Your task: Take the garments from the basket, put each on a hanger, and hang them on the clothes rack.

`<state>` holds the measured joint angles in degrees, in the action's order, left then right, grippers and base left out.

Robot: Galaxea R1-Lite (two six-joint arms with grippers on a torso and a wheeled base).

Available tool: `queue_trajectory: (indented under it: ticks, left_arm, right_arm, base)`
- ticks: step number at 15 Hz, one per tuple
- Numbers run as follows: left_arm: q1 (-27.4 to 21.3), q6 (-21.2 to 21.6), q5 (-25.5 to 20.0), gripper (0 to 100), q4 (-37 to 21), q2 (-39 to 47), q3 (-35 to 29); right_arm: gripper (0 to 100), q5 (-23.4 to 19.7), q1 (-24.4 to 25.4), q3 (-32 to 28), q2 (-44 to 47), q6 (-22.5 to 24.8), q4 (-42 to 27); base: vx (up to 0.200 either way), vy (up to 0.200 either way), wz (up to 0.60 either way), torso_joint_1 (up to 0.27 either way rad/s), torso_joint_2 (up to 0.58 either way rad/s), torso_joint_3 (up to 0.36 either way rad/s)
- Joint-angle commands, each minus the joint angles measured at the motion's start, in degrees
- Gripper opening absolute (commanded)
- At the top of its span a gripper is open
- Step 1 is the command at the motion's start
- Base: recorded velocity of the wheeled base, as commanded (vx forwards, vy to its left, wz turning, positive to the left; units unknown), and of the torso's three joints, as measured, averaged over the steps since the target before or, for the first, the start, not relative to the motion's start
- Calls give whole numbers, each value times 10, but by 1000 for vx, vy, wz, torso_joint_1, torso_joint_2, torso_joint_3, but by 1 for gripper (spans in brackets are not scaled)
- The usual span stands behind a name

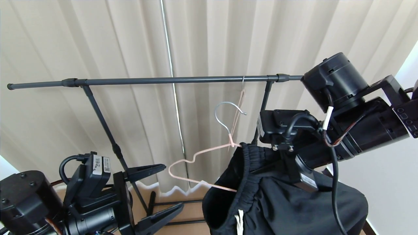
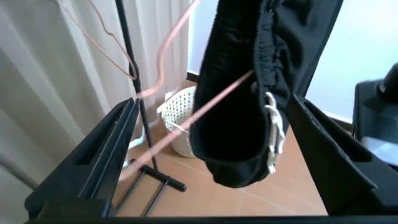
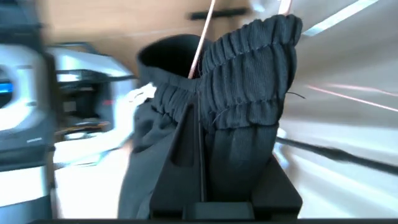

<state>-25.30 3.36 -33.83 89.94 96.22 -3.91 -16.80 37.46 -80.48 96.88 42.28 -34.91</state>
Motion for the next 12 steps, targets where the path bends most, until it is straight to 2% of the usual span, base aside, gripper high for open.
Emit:
queue_trajectory:
  ticks: [1, 2, 3, 6, 9, 12]
  left_arm:
    - [-2, -17, 15, 100, 1, 4, -17]
    - [-2, -19, 17, 100, 1, 4, -19]
    - [-3, -23, 35, 100, 1, 7, -38]
    - [-5, -27, 87, 100, -158, -18, -105]
    - [-19, -71, 119, 100, -323, -61, -168]
    - [-25, -76, 143, 100, -417, -64, -205]
  right_arm:
    - [0, 29, 1, 28, -17, 0, 31]
    - [0, 32, 0, 30, -19, 0, 34]
    - [0, 39, 2, 59, -26, -1, 75]
    - [0, 46, 3, 114, -41, 0, 160]
    - [0, 87, 3, 136, -46, 0, 225]
    - [0, 109, 3, 152, -56, 0, 283]
  base:
    - [0, 0, 0, 0, 0, 0]
    - [0, 0, 0, 0, 0, 0]
    - [0, 0, 0, 0, 0, 0]
    - [0, 0, 0, 0, 0, 0]
    - [0, 0, 0, 0, 0, 0]
    - [0, 0, 0, 0, 0, 0]
